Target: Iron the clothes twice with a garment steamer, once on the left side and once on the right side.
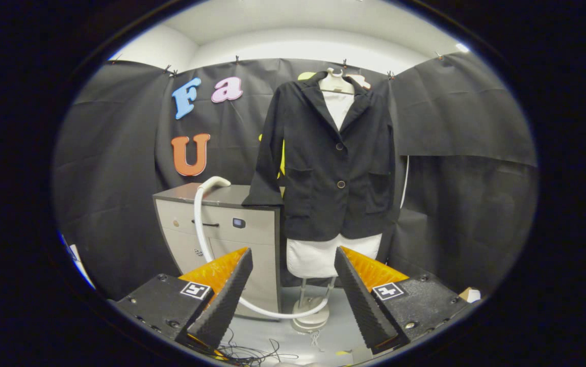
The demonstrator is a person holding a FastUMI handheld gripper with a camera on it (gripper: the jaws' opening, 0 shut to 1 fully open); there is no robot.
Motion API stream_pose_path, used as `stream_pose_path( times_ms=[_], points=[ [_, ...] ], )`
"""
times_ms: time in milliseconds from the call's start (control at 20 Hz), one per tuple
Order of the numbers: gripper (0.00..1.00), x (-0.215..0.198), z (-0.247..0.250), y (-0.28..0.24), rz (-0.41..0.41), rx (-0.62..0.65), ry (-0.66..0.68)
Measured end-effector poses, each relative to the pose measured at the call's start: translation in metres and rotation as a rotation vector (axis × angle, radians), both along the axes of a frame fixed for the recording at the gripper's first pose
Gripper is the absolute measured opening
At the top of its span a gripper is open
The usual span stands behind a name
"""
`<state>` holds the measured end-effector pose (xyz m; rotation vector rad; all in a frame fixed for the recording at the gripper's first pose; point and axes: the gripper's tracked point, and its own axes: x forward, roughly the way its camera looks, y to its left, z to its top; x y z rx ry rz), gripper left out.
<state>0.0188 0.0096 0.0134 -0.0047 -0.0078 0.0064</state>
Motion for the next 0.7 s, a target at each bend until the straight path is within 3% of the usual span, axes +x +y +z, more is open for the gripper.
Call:
stream_pose_path(
  times_ms=[400,700],
  points=[
    [1.00,0.030,0.027,0.025,0.022,0.012,0.001],
    [1.00,0.090,0.085,0.072,0.107,0.002,-0.037]
  ],
)
